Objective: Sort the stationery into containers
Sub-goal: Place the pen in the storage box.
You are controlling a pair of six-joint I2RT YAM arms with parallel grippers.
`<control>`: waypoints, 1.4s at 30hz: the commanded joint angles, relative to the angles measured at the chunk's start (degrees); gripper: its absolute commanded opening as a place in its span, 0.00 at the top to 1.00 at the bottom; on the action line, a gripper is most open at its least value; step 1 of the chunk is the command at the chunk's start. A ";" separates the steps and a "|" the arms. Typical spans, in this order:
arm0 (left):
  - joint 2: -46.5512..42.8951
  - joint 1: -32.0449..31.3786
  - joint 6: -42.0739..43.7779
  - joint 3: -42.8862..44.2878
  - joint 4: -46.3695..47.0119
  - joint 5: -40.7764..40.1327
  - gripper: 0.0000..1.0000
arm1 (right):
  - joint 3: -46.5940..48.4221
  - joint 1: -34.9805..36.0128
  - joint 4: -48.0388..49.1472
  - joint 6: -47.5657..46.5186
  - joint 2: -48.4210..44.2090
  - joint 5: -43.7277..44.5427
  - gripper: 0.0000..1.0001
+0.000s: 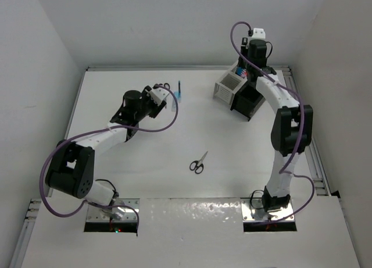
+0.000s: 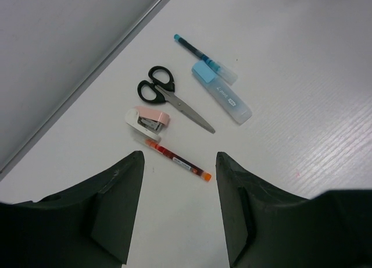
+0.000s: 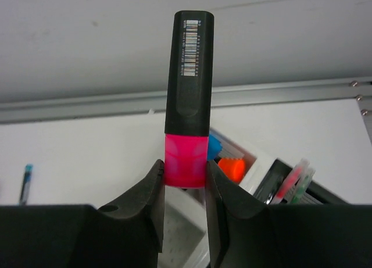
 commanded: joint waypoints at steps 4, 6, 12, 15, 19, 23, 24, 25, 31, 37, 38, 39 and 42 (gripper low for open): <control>-2.36 -0.48 -1.62 -0.93 2.08 -1.50 0.49 | 4.52 -1.27 10.50 -1.50 6.71 3.06 1.00; -2.36 -0.48 -1.71 -1.10 2.09 -1.67 0.49 | 4.69 -1.27 11.82 -1.06 8.21 2.53 1.00; -2.44 -0.31 -2.41 -1.63 2.35 -2.11 0.49 | 5.22 -1.27 12.44 0.08 11.37 3.23 1.00; -2.36 -0.22 -2.85 -1.81 2.44 -2.20 0.49 | 6.10 -1.36 12.09 0.35 13.31 1.65 1.00; -2.44 -0.13 -3.11 -2.24 3.05 -2.46 0.49 | 5.84 -1.10 10.69 1.67 14.46 1.65 1.00; -2.71 0.04 -3.11 -2.51 2.88 -2.99 0.49 | 3.82 -1.18 10.77 1.49 13.84 2.35 1.00; -2.62 0.04 -3.11 -2.60 2.88 -2.90 0.49 | 3.47 -1.18 10.77 1.58 13.49 2.35 1.00; -2.62 -0.04 -3.11 -2.68 3.14 -2.90 0.49 | 3.03 -1.18 10.95 1.58 13.49 2.35 1.00; -2.18 -0.04 -3.46 -2.69 3.75 -2.38 0.49 | 3.47 -1.10 8.58 1.32 13.84 2.53 1.00; -2.18 -0.04 -3.11 -2.95 3.75 -2.90 0.49 | 0.30 -1.10 9.10 1.84 12.78 3.76 1.00; -2.09 -0.04 -3.11 -2.95 3.84 -2.73 0.49 | 0.65 -1.10 8.67 1.67 13.22 3.67 1.00; -2.09 0.04 -3.11 -2.86 3.84 -2.64 0.49 | 1.26 -1.18 8.05 1.58 13.57 3.58 1.00; -2.01 0.04 -3.11 -2.86 4.19 -2.64 0.49 | 3.55 -1.10 6.20 1.67 14.80 3.58 0.99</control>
